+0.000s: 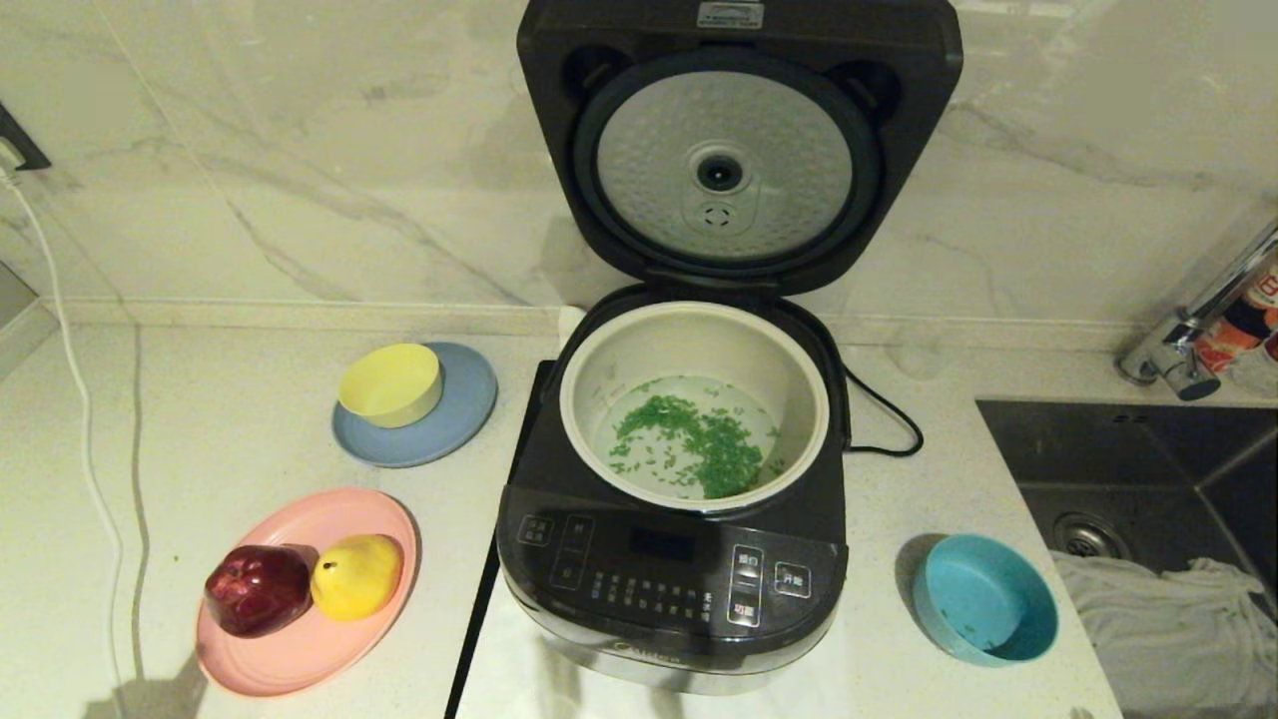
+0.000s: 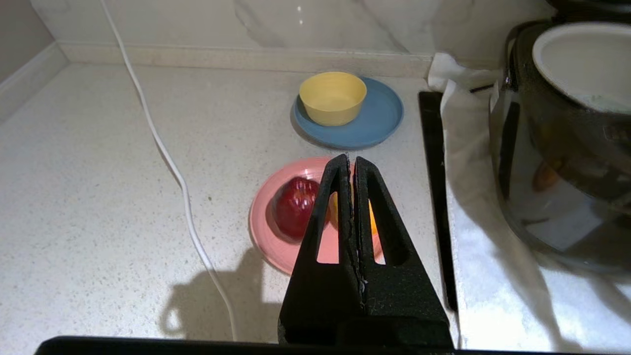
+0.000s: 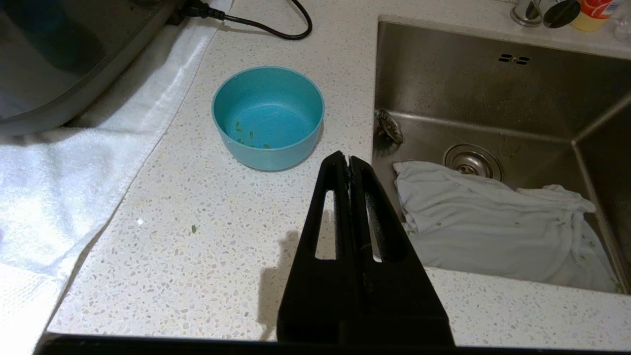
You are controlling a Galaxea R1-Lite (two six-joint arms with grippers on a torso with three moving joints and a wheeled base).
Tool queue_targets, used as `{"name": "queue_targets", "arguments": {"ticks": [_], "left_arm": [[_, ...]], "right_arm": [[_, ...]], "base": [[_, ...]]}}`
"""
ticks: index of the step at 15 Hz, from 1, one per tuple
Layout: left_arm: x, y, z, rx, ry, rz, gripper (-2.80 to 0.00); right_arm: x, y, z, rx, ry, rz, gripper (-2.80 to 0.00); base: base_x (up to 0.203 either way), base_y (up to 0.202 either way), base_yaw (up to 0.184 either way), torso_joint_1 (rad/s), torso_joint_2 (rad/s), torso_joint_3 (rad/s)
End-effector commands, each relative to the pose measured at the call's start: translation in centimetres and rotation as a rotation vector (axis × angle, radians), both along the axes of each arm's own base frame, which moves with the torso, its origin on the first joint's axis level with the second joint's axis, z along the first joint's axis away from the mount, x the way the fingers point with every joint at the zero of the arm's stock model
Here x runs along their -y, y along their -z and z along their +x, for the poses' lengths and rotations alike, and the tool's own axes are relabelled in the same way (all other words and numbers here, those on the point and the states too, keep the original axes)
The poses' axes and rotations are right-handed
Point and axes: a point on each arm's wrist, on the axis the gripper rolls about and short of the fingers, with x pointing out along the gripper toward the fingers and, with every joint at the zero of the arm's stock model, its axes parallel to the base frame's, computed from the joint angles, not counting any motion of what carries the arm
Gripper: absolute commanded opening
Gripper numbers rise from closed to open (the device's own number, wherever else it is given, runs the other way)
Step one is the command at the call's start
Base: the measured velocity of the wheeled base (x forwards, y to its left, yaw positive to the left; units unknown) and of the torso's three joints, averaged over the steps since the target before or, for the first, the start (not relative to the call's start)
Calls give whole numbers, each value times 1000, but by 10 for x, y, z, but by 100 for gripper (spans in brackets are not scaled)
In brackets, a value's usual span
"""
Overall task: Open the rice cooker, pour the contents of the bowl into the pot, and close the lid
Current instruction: Close the rice cooker
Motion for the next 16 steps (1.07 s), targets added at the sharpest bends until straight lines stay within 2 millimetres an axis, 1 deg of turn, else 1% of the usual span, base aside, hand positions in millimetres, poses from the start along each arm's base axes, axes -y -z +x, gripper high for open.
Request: {"name": "queue_targets", "arguments": {"ticks": [1, 3, 4, 8, 10, 12, 14, 16], "left_arm": [[0, 19, -2, 4, 1, 8, -280], [0, 39, 2, -23, -1, 105, -280], [0, 44, 6, -20, -3, 138, -280], [1, 77, 21, -74, 16, 172, -280], [1, 76, 21, -63, 41, 170, -280], [2, 82, 21, -118, 93, 130, -280], [2, 82, 20, -121, 94, 62, -280], [2, 82, 21, -118, 77, 44, -280]], "right_arm": [[0, 0, 0, 2, -1, -1, -280], [0, 0, 0, 2, -1, -1, -280], [0, 0, 0, 2, -1, 0, -280], [0, 0, 0, 1, -1, -1, -280], [0, 0, 0, 1, -1, 1, -280], [0, 0, 0, 2, -1, -1, -280], [0, 1, 0, 2, -1, -8, -280], [0, 0, 0, 2, -1, -7, -280]], "base": [[0, 0, 0, 0, 0, 0], [0, 0, 0, 0, 0, 0], [0, 0, 0, 0, 0, 0], [0, 0, 0, 0, 0, 0], [0, 0, 0, 0, 0, 0], [0, 0, 0, 0, 0, 0], [0, 0, 0, 0, 0, 0], [0, 0, 0, 0, 0, 0]]}}
